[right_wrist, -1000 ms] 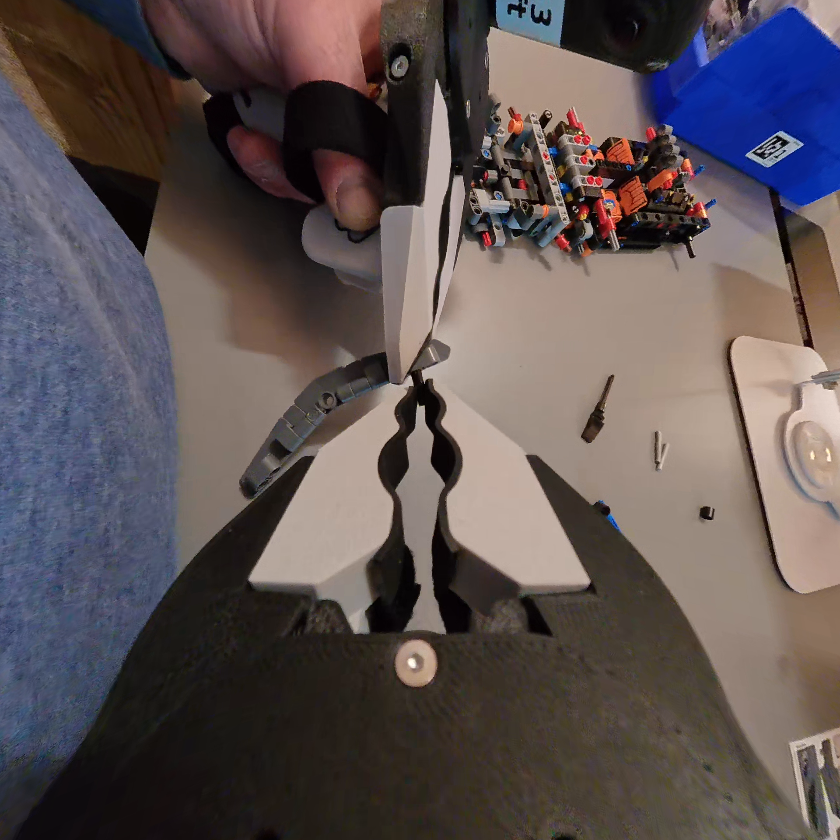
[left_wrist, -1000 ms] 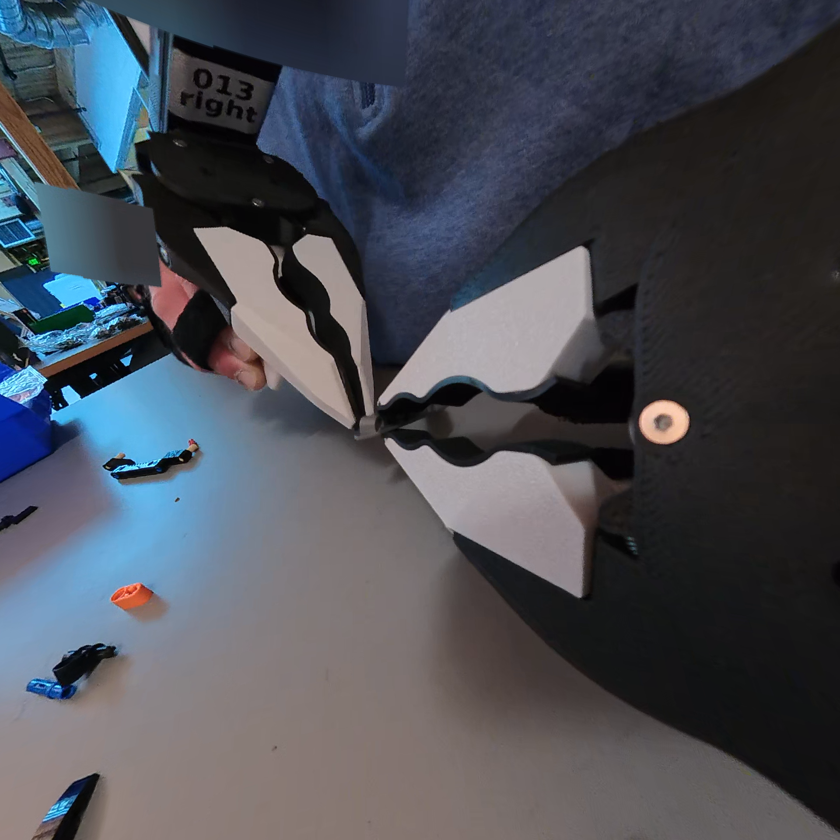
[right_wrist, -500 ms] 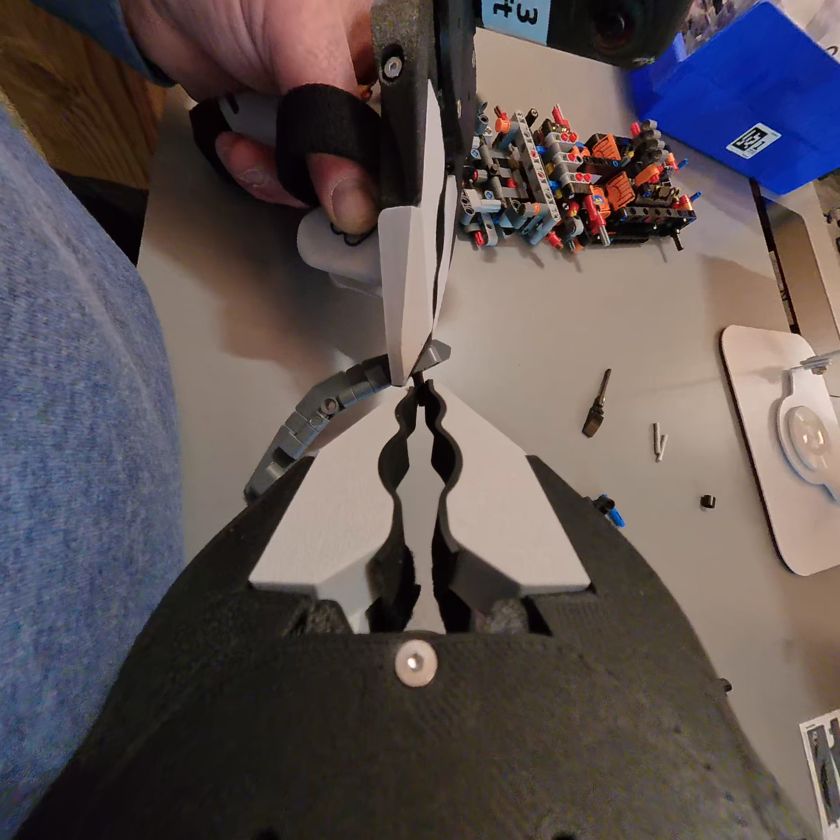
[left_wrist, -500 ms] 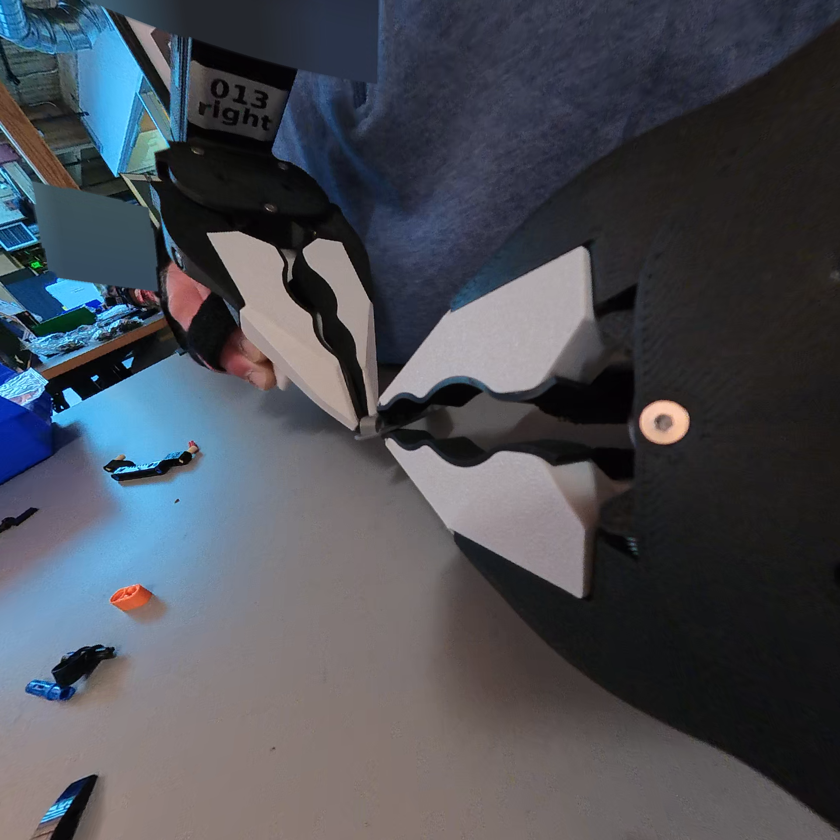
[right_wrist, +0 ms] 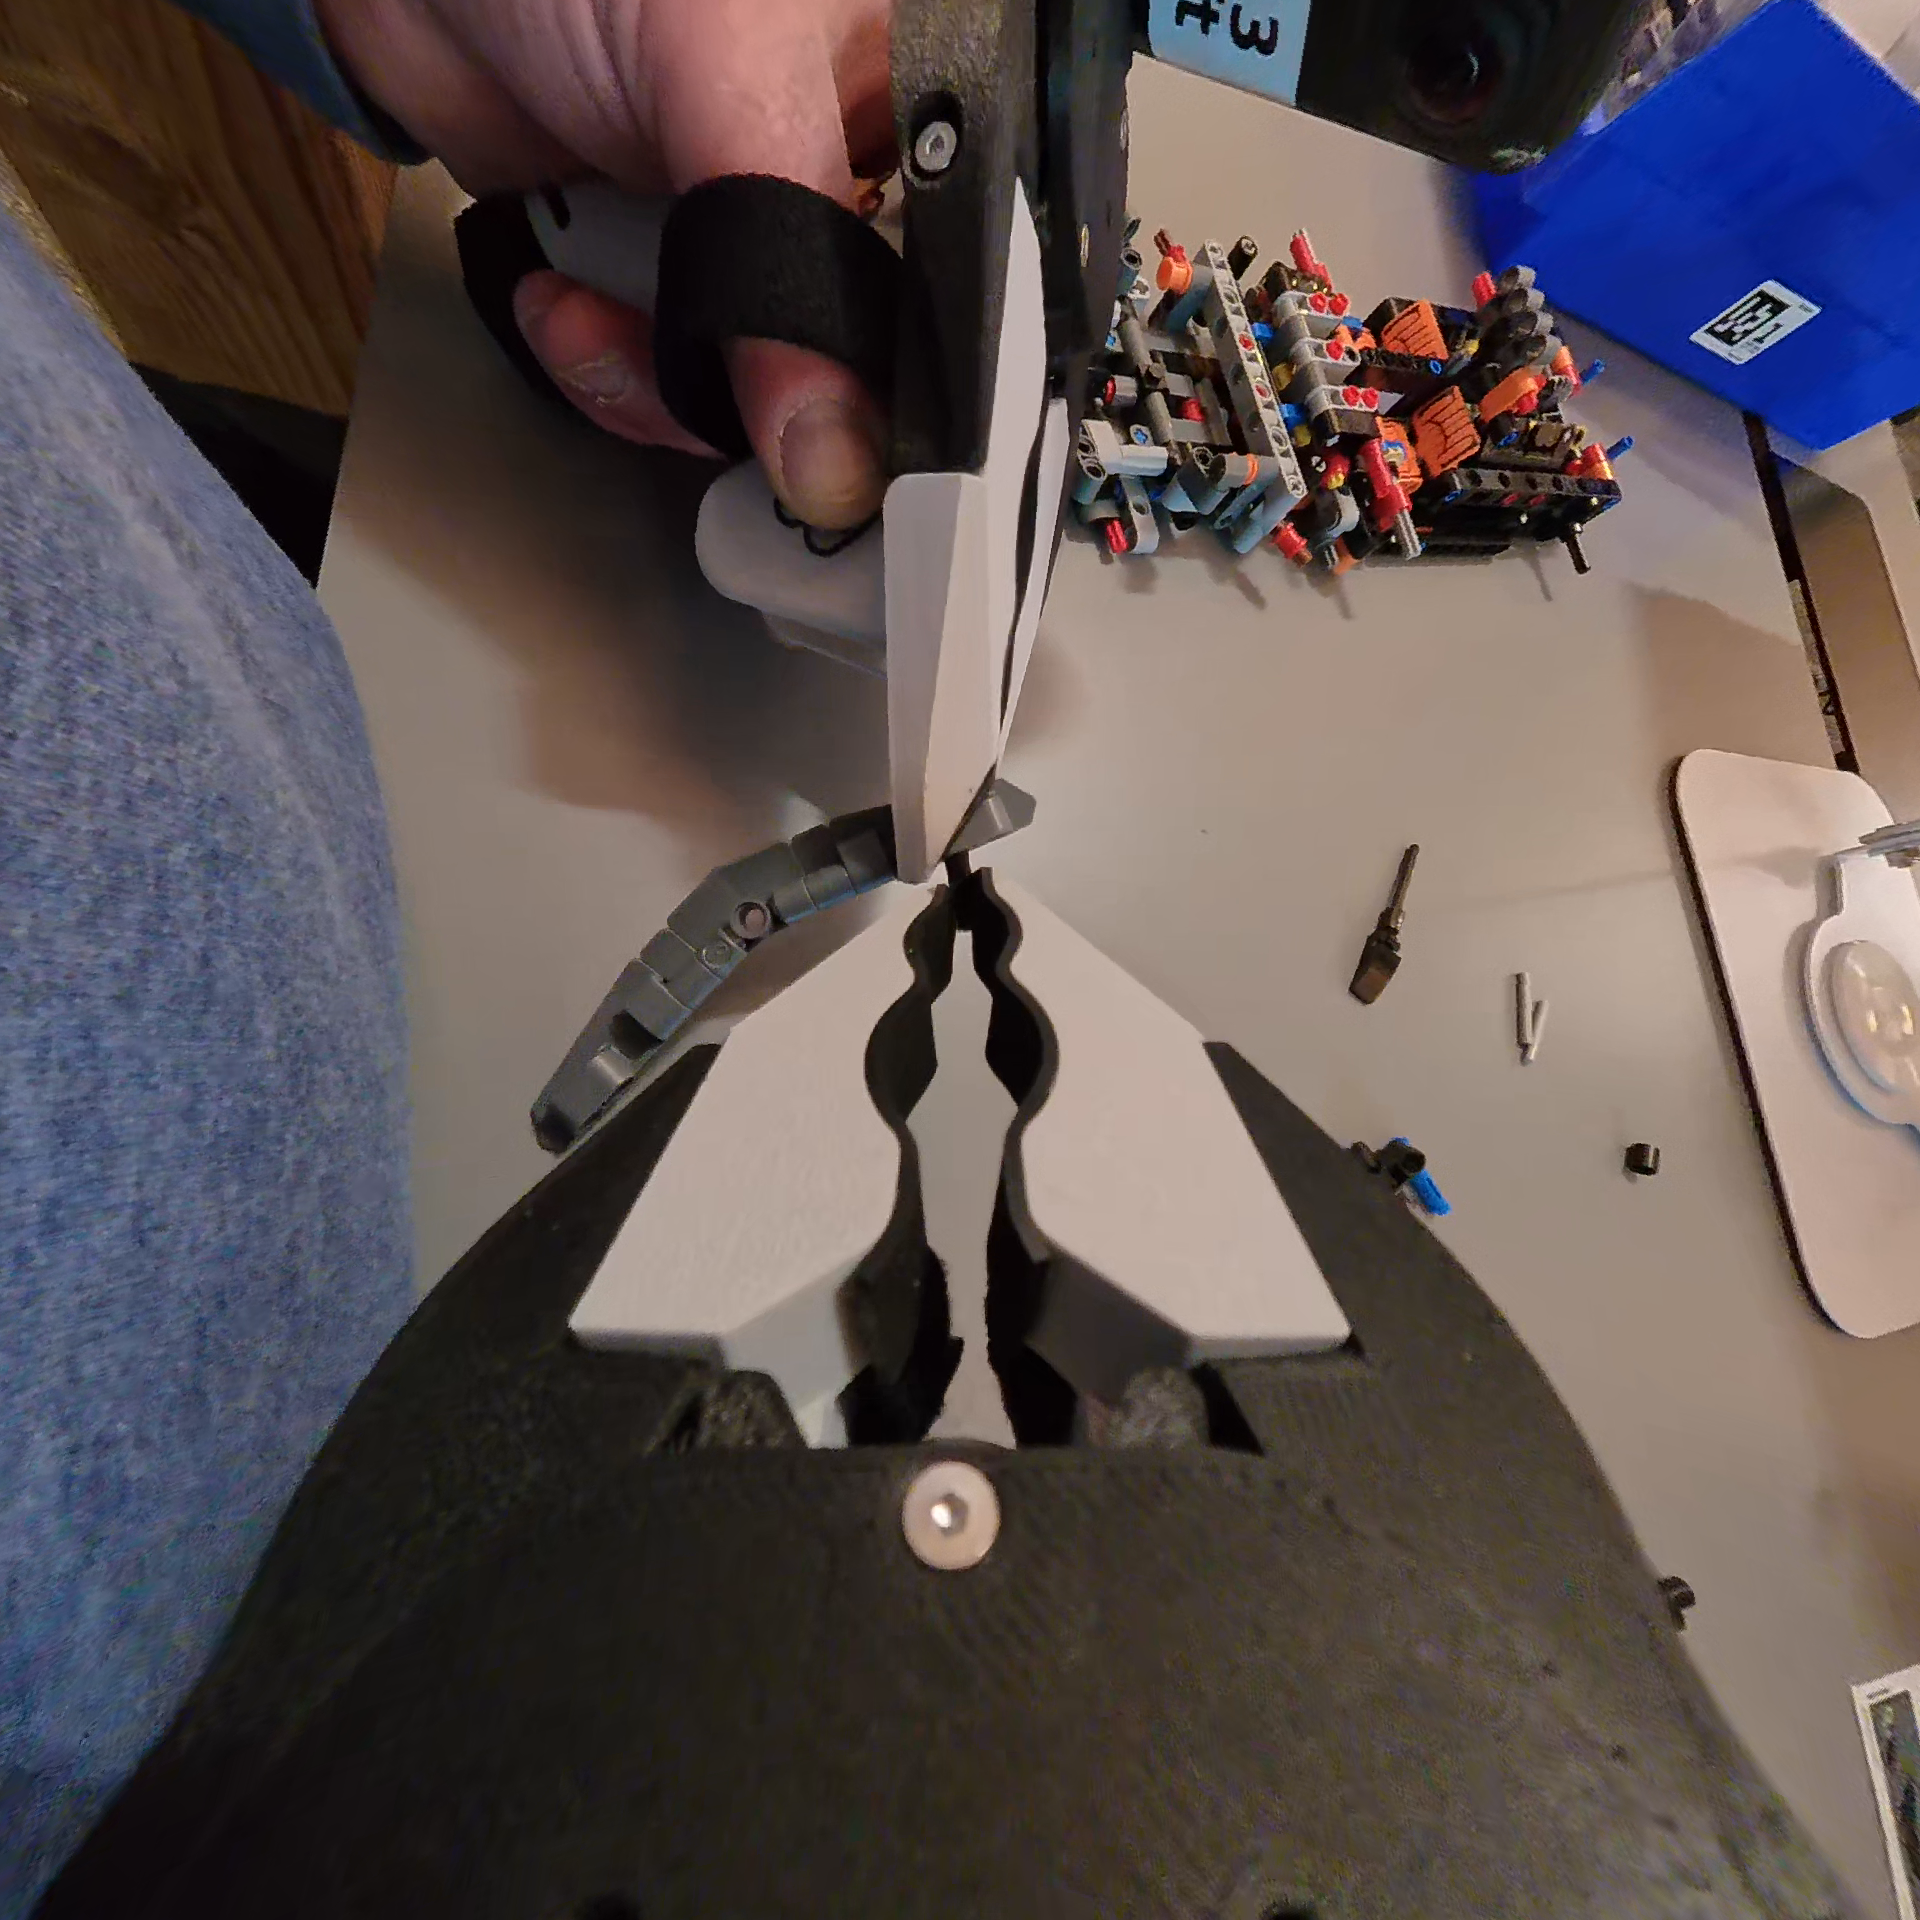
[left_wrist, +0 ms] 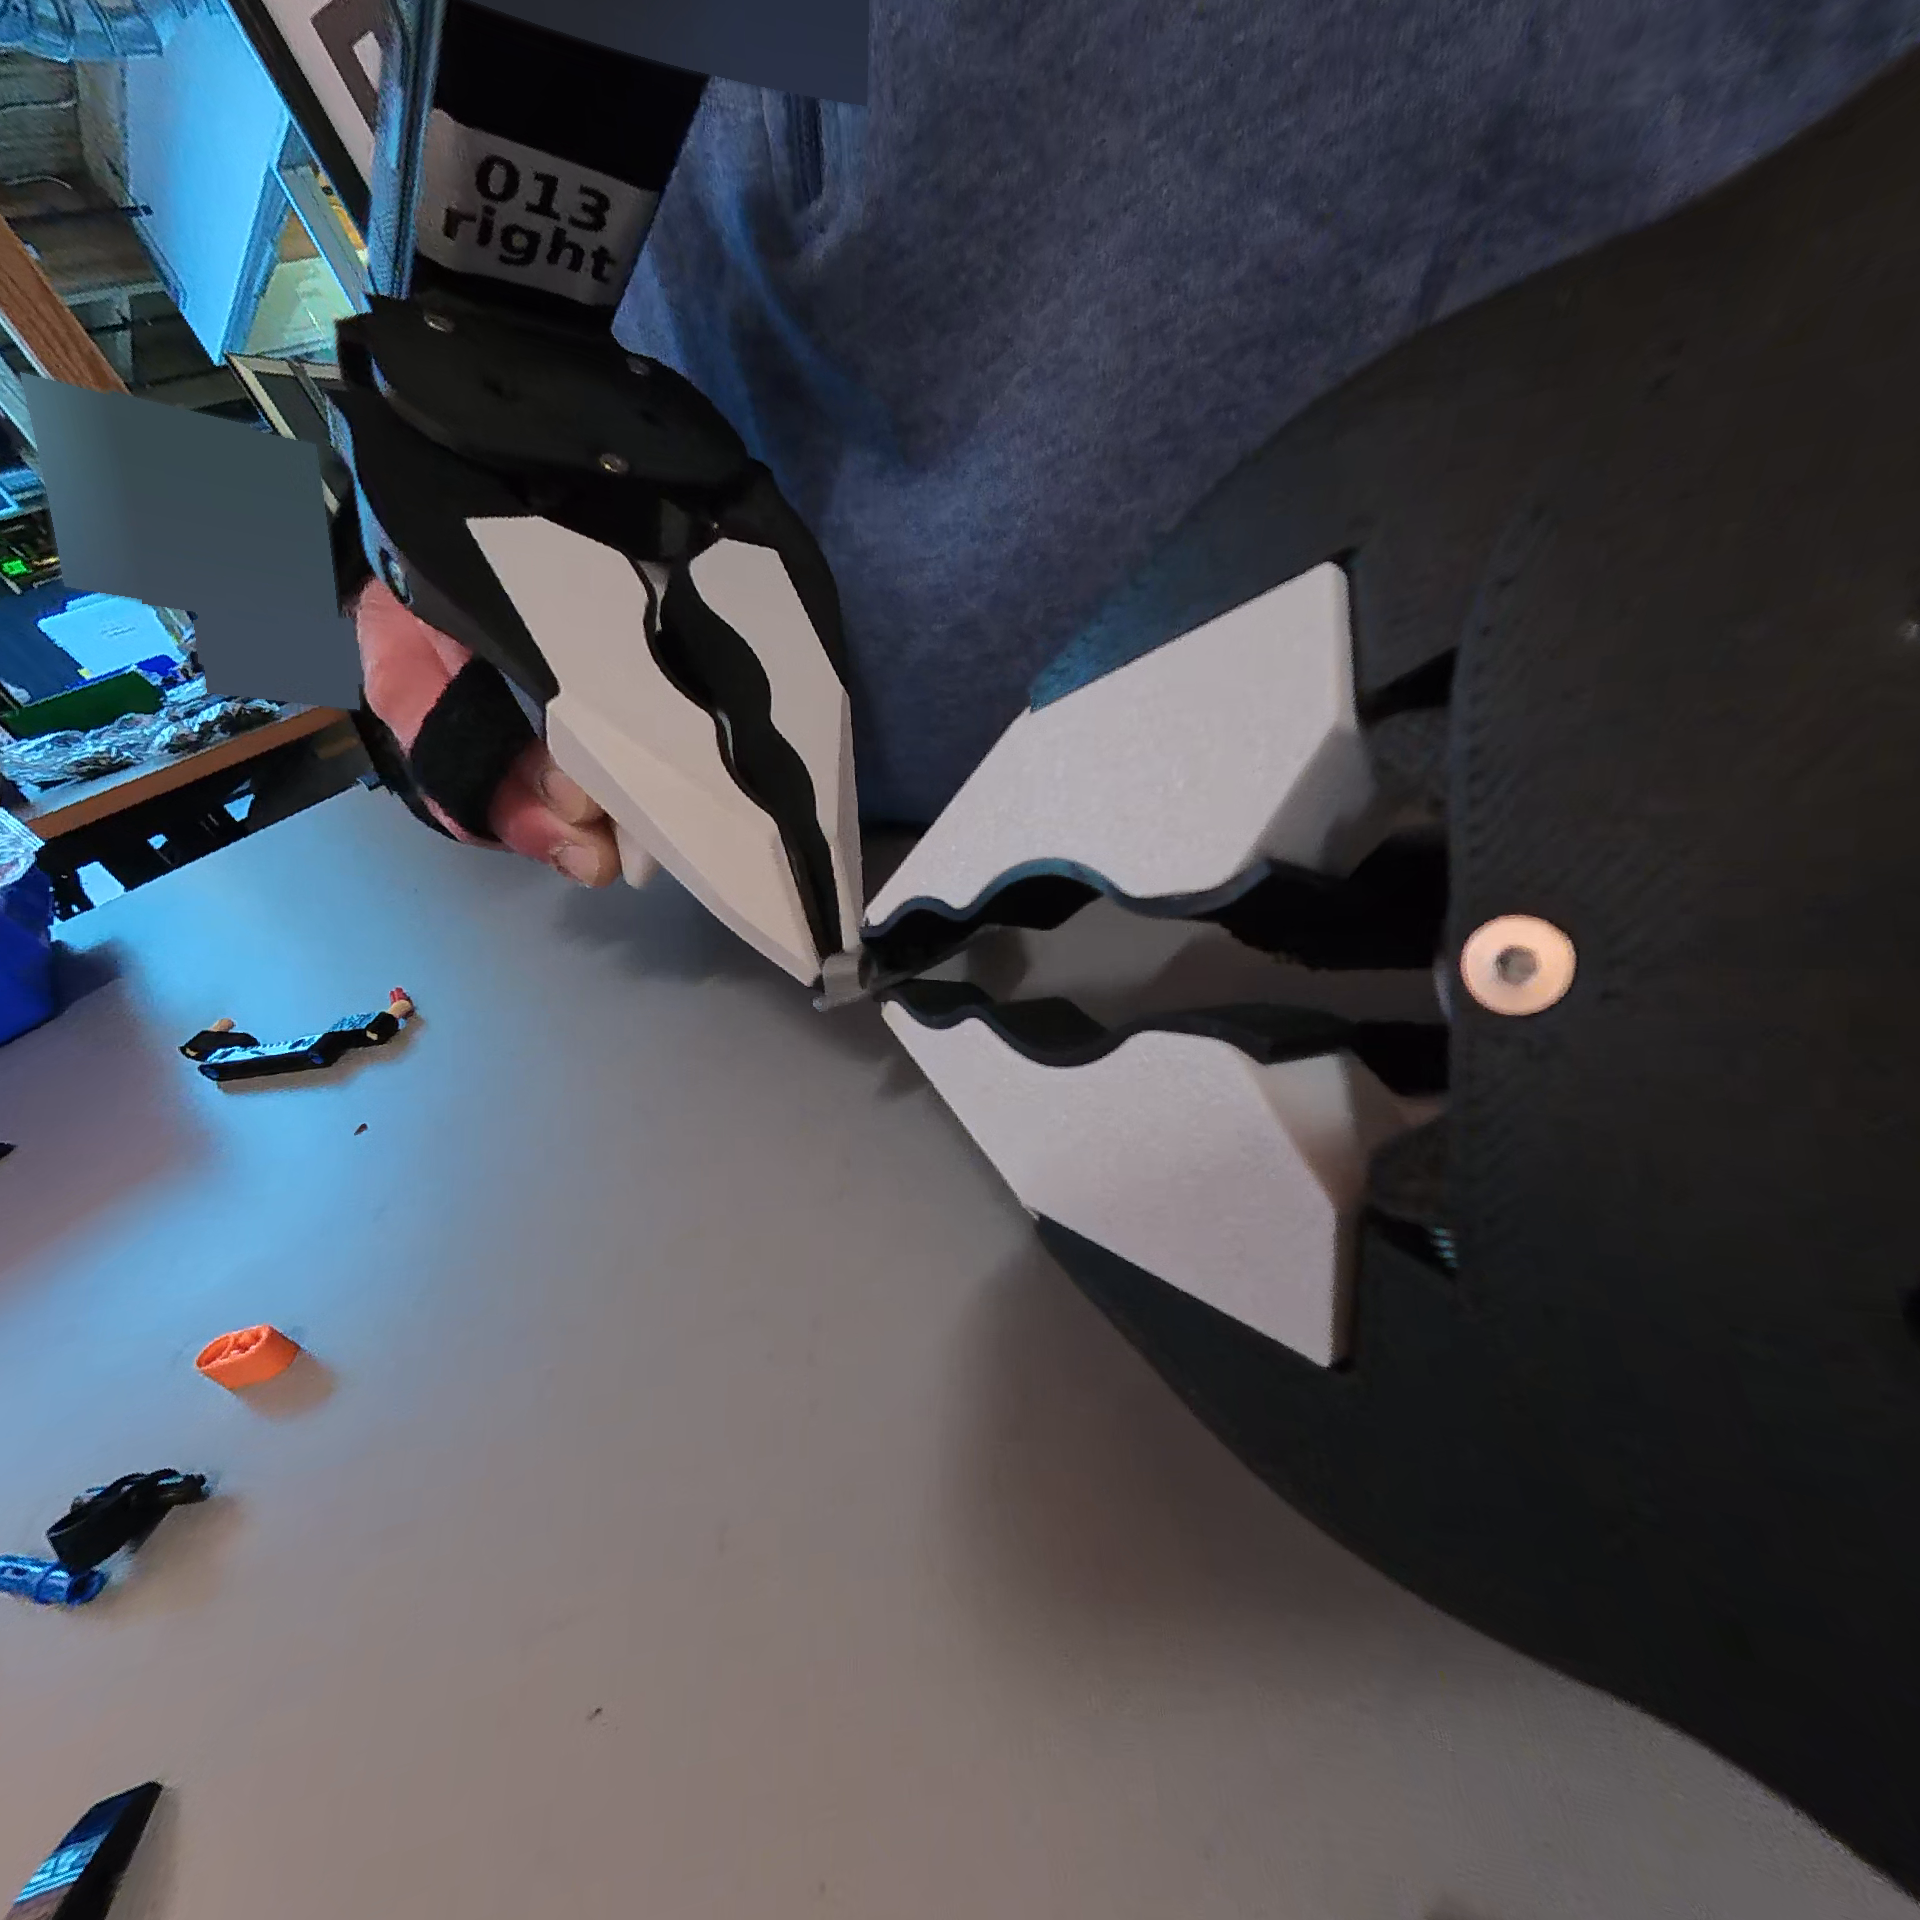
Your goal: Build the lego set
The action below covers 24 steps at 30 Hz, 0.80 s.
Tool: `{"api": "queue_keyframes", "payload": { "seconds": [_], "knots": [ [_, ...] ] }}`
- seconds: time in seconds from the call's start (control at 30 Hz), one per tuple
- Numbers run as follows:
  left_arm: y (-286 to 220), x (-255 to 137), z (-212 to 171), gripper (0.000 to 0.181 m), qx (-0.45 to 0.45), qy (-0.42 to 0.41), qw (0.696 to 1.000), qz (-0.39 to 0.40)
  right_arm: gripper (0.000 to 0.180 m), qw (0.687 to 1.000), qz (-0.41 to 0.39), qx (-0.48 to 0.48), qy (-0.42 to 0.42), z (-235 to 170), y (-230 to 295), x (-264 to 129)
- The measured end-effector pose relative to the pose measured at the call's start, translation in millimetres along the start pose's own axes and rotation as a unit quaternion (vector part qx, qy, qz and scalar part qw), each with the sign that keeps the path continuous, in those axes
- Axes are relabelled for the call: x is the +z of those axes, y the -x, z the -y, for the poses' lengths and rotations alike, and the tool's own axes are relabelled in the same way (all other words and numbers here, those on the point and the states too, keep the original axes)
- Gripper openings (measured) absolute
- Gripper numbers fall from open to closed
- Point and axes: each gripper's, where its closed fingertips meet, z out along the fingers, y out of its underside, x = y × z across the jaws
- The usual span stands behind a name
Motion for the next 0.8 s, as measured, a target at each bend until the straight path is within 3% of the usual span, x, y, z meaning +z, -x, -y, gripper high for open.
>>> {"api": "queue_keyframes", "payload": {
  "seconds": [0.8],
  "knots": [
    [2.1, 3.8, -1.7, 0.004, -0.001, 0.002, 1.000, 0.015, 0.000, 0.999, 0.012, 0.039, -0.006, -5.3, 2.4, 3.3]
  ]
}}
